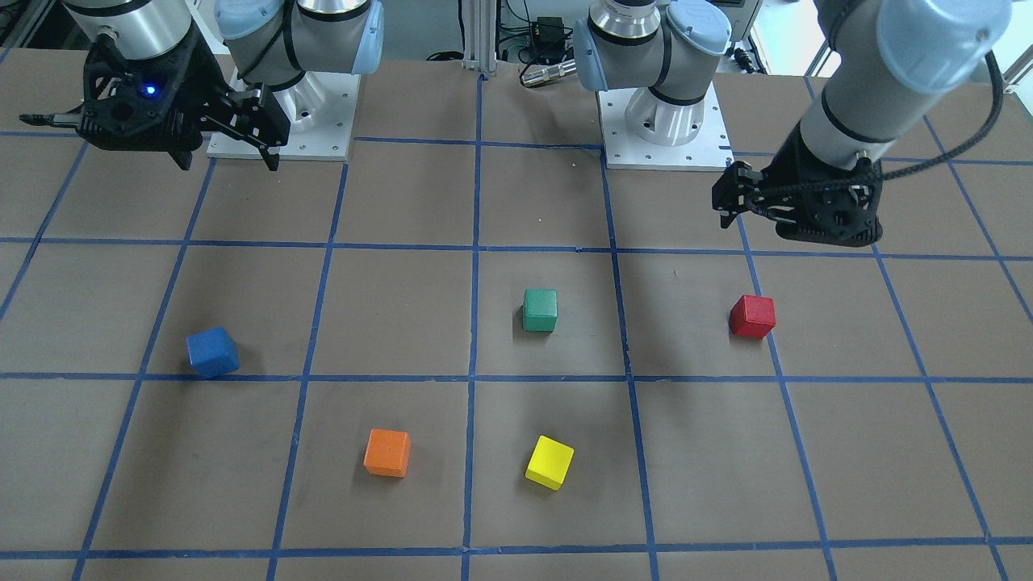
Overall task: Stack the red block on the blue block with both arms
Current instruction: 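Lower the left gripper onto the red cube and close on it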
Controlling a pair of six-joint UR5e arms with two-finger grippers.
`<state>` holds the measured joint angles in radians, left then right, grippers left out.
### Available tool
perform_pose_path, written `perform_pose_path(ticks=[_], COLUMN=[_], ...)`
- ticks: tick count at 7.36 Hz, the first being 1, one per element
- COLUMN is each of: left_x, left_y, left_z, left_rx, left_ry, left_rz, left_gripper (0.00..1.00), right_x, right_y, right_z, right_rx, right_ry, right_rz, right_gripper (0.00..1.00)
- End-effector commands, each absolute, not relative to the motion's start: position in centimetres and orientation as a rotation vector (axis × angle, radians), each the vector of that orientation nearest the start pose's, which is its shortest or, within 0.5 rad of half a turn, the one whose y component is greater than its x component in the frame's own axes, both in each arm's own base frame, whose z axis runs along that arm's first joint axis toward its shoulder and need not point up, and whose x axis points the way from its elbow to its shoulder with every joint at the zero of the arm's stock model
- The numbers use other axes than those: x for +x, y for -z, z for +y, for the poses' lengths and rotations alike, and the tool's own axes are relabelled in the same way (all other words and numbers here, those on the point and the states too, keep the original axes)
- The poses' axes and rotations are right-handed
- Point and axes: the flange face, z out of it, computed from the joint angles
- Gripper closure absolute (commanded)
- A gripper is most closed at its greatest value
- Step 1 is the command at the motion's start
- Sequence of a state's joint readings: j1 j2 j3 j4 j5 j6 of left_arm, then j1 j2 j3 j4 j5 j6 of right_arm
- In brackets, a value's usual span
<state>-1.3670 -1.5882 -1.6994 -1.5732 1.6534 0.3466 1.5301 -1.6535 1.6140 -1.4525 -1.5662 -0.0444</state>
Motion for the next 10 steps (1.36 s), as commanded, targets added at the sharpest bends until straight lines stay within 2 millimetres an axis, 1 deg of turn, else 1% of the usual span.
perform_pose_path(ticks=[1, 2, 3, 4, 5, 7, 8, 9, 10], left_x=[3.3, 4.1, 4.0, 3.7, 4.2, 6.9, 7.2, 6.9, 6.8], left_y=[-33.7, -31.3, -29.3, -27.1, -25.4, -23.6, -22.7, -22.3, -21.9], left_z=[-48.0, -47.3, -46.6, -45.6, -45.6, -45.8, -45.6, -45.4, -45.4], left_rx=[0.417, 0.44, 0.433, 0.441, 0.431, 0.355, 0.326, 0.323, 0.325], left_ry=[-0.259, -0.211, -0.159, -0.162, -0.139, -0.138, -0.16, -0.151, -0.156], left_rz=[3.093, 3.082, 3.067, 3.068, 3.06, 3.076, 3.091, 3.118, 3.121], left_gripper=[0.0, 0.0, 0.0, 0.0, 0.0, 0.0, 0.0, 0.0, 0.0], right_x=[11.6, 11.6, 11.6, 11.6, 11.5, 11.6, 11.6, 11.5, 11.5], right_y=[-49.4, -49.4, -49.4, -49.3, -49.2, -49.2, -49.3, -49.7, -50.1], right_z=[-45.3, -45.3, -45.3, -45.3, -45.4, -45.3, -45.4, -45.3, -44.4], right_rx=[-0.007, -0.007, -0.007, -0.007, -0.005, 0.005, -0.009, 0.0, 0.017], right_ry=[-0.127, -0.125, -0.127, -0.127, -0.129, -0.132, -0.127, -0.115, -0.113], right_rz=[3.131, 3.131, 3.131, 3.131, 3.131, 3.131, 3.129, 3.132, 3.132], right_gripper=[0.0, 0.0, 0.0, 0.0, 0.0, 0.0, 0.0, 0.0, 0.0])
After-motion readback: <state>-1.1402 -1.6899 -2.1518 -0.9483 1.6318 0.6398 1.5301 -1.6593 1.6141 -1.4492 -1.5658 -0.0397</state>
